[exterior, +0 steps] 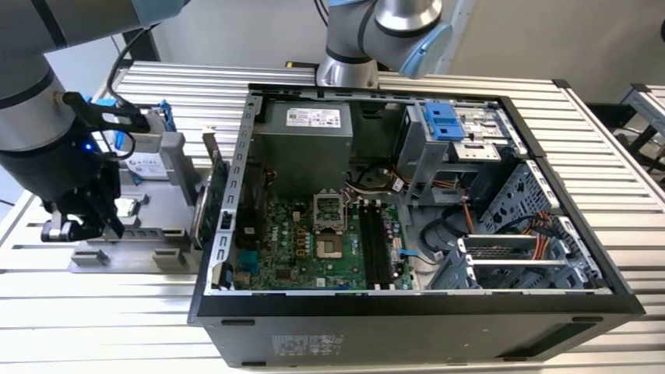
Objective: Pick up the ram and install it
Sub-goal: 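Pick up the ram and move it above insertion slot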
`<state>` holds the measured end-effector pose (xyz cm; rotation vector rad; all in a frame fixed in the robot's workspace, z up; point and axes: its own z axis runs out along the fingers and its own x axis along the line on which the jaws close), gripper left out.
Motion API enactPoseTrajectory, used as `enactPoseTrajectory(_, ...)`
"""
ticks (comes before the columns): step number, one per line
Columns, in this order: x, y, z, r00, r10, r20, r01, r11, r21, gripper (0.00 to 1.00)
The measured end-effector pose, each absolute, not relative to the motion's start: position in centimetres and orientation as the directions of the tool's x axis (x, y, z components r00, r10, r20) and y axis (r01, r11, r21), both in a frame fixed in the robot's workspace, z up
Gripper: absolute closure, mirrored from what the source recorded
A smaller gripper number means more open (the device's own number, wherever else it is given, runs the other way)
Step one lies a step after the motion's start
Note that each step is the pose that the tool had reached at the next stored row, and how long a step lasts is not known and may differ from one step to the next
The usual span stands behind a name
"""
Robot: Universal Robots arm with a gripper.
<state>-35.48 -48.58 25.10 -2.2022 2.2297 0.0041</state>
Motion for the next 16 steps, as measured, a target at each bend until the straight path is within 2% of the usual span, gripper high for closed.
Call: enactPoseTrajectory(16, -35.5, -48.6, 26.7, -0.012, -1.000, -0.007, -1.000, 0.012, -0.003, 1.00)
